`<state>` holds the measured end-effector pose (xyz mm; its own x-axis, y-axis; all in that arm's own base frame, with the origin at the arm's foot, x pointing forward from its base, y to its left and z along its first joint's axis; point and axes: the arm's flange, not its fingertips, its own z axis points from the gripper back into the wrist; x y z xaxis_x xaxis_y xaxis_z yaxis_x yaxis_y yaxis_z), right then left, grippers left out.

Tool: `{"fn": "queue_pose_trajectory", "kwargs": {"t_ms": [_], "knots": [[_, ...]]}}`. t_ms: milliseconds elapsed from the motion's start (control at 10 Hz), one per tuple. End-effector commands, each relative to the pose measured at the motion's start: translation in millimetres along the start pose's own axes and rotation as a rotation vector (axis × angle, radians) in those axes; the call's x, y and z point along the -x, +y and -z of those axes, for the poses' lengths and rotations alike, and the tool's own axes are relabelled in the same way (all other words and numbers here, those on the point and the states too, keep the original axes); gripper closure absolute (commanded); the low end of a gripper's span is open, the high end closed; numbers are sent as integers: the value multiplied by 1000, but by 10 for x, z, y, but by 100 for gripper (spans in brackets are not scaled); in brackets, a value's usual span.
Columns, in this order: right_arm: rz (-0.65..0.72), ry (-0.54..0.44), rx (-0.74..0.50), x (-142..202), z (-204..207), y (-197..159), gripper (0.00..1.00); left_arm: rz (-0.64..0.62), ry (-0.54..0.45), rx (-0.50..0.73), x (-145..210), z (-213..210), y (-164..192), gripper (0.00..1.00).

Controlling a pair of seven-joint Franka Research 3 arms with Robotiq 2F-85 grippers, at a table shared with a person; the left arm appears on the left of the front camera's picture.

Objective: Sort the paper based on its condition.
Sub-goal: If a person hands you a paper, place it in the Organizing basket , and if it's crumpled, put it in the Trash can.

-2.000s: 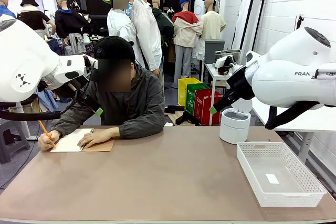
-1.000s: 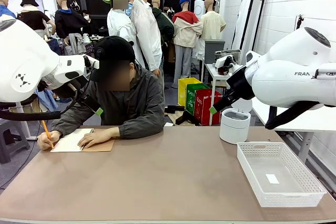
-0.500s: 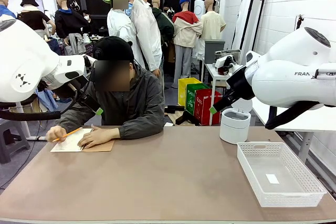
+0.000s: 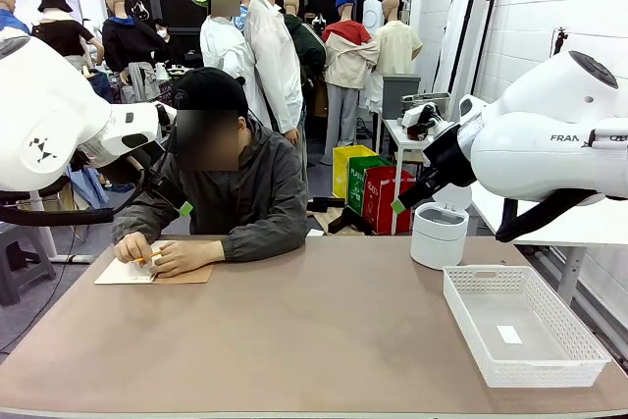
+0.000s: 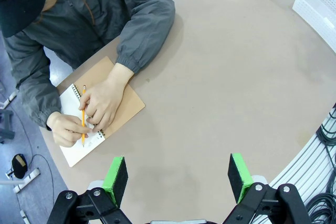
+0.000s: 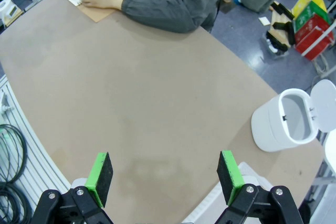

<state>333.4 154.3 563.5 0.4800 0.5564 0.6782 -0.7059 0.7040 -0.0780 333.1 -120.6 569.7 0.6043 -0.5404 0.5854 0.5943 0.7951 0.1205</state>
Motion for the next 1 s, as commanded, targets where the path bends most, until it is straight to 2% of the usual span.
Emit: {"fn": "queue_pose_trajectory", "kwargs": {"t_ms": [0, 900], "knots": [[1, -1, -5, -2, 0, -1, 0, 1, 3, -3, -1, -6, 6, 0], [1, -1, -5, -2, 0, -1, 0, 1, 3, -3, -1, -6, 6, 0]]}}
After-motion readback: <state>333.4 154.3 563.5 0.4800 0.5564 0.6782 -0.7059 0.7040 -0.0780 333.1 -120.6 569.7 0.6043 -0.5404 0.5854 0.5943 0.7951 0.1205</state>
